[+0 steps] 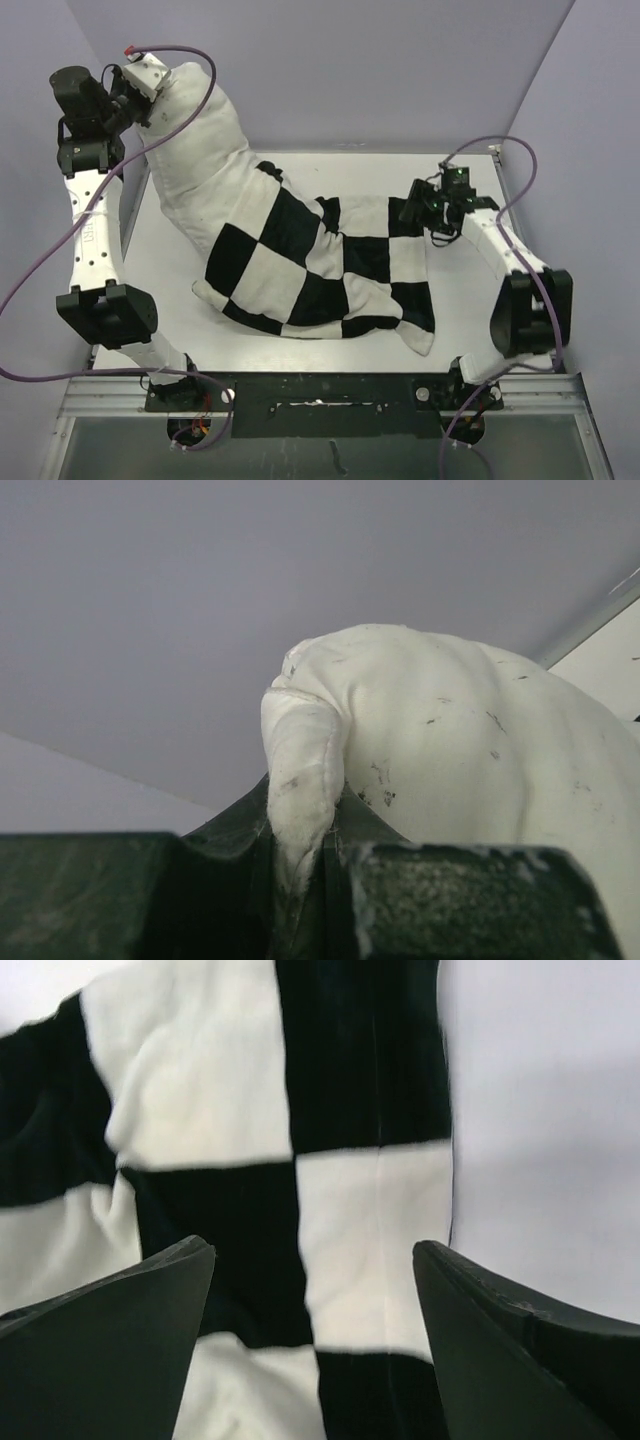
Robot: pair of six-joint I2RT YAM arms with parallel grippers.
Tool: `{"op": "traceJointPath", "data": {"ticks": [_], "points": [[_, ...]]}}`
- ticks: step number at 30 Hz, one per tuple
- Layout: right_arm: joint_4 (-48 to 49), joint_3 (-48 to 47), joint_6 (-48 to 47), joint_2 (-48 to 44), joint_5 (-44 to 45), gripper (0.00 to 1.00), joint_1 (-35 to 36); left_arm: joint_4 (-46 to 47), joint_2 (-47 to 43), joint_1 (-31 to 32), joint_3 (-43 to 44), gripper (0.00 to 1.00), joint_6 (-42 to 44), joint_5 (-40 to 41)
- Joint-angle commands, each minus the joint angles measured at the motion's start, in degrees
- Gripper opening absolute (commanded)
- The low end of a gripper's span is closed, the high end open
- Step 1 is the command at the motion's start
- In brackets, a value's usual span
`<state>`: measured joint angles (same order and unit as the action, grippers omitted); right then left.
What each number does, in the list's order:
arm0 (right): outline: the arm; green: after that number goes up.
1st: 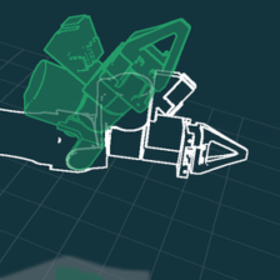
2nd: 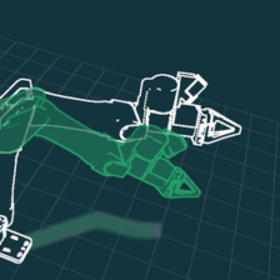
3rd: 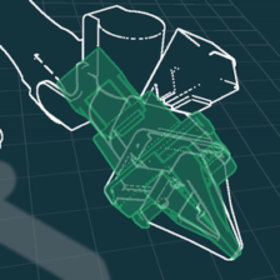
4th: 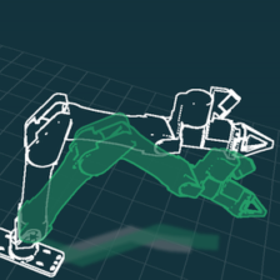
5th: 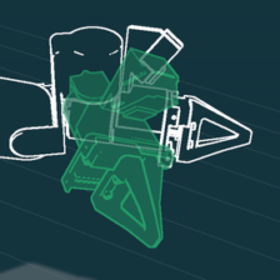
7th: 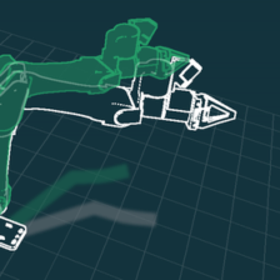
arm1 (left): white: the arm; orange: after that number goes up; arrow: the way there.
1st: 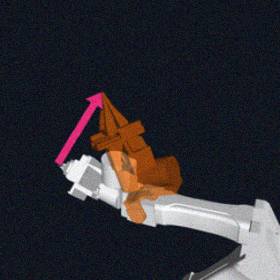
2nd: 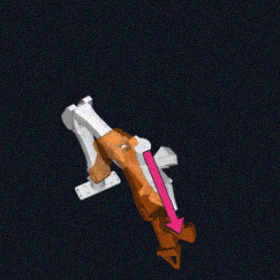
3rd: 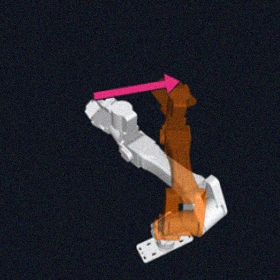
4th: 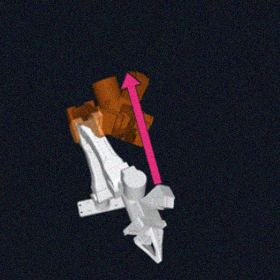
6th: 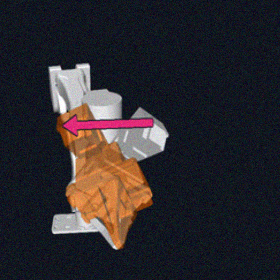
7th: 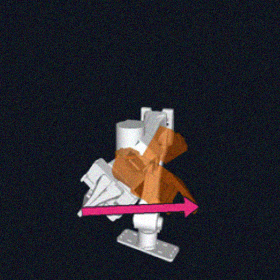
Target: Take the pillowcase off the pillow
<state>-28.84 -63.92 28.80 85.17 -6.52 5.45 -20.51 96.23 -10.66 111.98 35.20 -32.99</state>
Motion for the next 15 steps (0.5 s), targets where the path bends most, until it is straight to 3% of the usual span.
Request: {"op": "traceJointPath", "data": {"ticks": [1, 7, 15], "points": [[0.2, -12.2, -4.8, 13.9, 7.2, 0.85, 2.7, 2.4, -6.3, -0.2, 0.3, 0.0, 2.5, -2.3], [-3.9, -23.8, -6.7, 26.4, 14.1, 0.88, 3.5, 2.7, -7.6, 0.1, -2.2, 0.0, 3.9, -2.3], [-3.0, -24.9, -1.9, 32.6, 13.9, 0.92, 3.5, 4.0, -8.3, 0.3, -4.2, 0.0, 4.1, -2.4]]}}
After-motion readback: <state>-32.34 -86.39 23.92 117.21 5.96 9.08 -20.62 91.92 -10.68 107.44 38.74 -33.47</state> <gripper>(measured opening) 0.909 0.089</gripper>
